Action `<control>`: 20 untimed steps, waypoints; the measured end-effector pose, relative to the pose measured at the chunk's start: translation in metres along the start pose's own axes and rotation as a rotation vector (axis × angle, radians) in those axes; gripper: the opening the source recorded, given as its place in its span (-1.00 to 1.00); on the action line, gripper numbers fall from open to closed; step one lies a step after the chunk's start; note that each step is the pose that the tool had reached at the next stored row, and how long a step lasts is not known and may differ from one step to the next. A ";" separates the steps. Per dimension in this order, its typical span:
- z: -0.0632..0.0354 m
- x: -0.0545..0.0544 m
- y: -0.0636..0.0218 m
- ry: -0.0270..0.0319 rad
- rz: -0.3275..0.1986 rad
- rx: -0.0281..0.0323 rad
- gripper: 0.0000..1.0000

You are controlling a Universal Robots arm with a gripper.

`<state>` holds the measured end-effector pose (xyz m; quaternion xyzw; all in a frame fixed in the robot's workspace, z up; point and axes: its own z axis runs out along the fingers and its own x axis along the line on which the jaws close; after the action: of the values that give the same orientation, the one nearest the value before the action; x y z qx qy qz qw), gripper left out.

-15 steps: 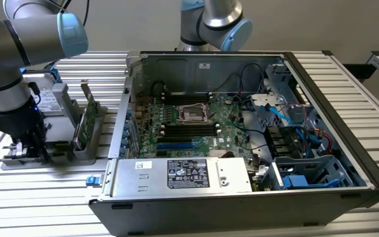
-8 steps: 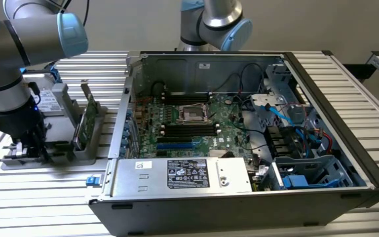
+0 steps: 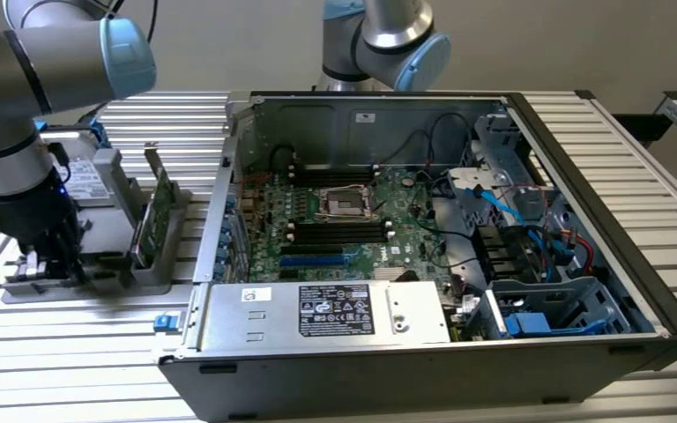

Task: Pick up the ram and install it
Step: 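Pick up the ram and move it above insertion slot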

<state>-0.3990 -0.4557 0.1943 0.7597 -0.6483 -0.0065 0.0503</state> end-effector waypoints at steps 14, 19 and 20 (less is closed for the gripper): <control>-0.0292 0.002 0.0008 -0.0023 0.000 0.0004 -0.70; -0.0453 0.003 0.0004 -0.0037 0.000 0.0007 -0.70; -0.0491 0.003 0.0001 -0.0037 0.000 0.0006 -0.70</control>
<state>-0.3948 -0.4557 0.2433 0.7598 -0.6483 -0.0077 0.0488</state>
